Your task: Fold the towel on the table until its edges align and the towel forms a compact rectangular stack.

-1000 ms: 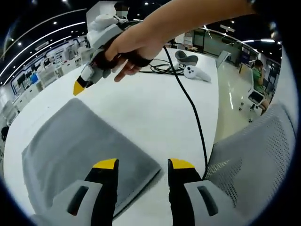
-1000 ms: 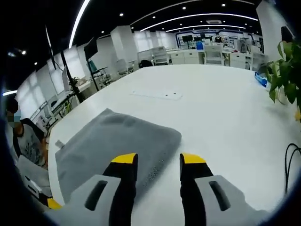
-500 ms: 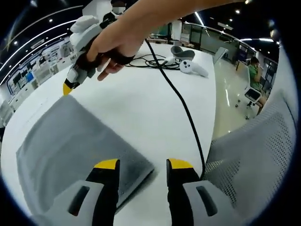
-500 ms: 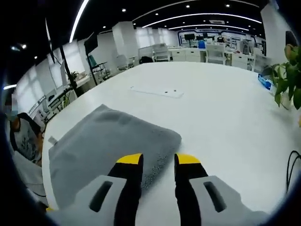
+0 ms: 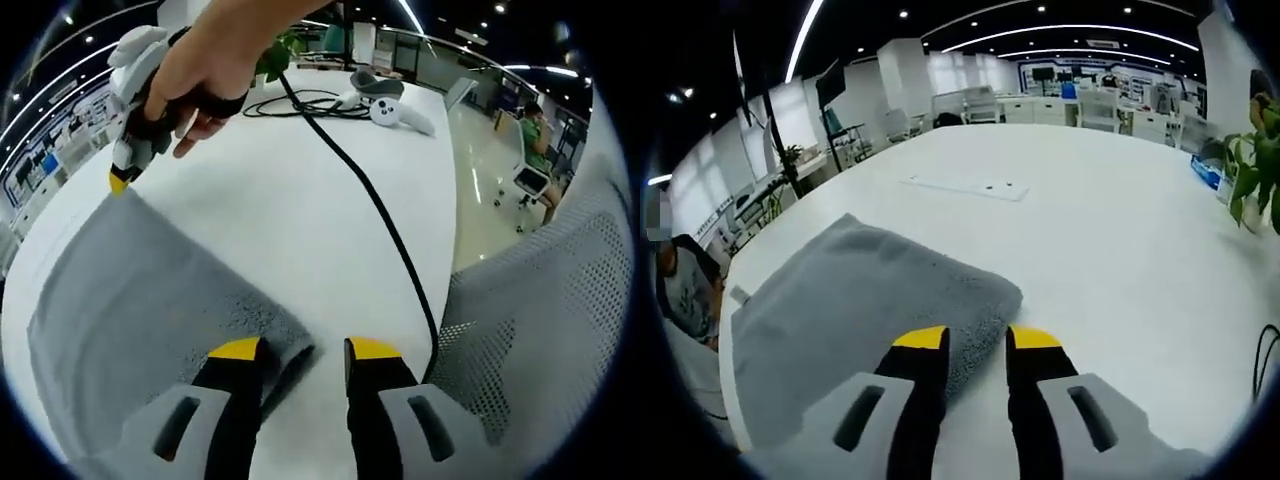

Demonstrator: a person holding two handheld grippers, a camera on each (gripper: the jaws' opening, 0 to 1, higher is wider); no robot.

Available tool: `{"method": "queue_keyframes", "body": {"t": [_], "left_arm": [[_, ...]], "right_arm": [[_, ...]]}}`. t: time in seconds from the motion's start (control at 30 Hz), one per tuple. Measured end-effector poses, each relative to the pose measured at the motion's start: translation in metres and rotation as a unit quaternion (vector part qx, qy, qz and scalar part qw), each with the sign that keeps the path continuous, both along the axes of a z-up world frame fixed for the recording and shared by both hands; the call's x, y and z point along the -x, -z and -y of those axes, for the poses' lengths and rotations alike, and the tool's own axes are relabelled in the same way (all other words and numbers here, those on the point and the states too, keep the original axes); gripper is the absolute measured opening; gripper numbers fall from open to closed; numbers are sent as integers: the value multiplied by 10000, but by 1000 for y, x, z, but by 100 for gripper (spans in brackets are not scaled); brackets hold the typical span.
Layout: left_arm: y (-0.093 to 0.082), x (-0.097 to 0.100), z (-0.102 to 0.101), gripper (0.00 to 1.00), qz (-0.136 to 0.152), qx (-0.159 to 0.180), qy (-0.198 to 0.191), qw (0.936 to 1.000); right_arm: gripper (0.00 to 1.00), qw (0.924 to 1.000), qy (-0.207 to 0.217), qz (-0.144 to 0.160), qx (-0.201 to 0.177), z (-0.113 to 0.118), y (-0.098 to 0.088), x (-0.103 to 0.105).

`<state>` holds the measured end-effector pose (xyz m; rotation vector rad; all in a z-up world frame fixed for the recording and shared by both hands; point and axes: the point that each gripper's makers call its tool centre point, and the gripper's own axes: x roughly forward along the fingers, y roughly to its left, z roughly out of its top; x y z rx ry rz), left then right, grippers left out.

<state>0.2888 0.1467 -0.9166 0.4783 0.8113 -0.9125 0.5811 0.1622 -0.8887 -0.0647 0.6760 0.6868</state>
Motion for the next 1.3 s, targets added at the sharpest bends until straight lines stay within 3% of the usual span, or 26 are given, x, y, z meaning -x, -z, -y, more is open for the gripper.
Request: {"method": "queue_keyframes", "body": {"t": [0.33, 0.43, 0.73, 0.87, 0.93, 1.07, 1.3], "left_arm": [[1, -8, 0, 25, -229, -135, -222, 9994], [1, -8, -2, 21, 10, -488, 107, 9987], [-2, -5, 2, 20, -68, -440, 36, 9990], [-3, -2, 6, 14, 0, -474, 124, 9988], [-3, -3, 7, 11, 10, -494, 149, 9987], [-4, -3, 8, 5, -498, -83, -494, 9975], [-8, 2, 23, 3, -481, -34, -227, 9986]], "right_arm": [[20, 9995, 294, -19, 56, 2, 11, -21], [20, 9993, 316, -106, 197, 3, 18, -21], [15, 9989, 99, -131, 444, 1, 27, -13], [3, 9983, -131, -133, 558, 0, 28, -8], [2, 9978, -112, -122, 635, 4, 28, -7], [1, 9984, 45, -297, 471, 13, 28, -5], [1, 9982, 93, -278, 523, 34, 26, -2]]}}
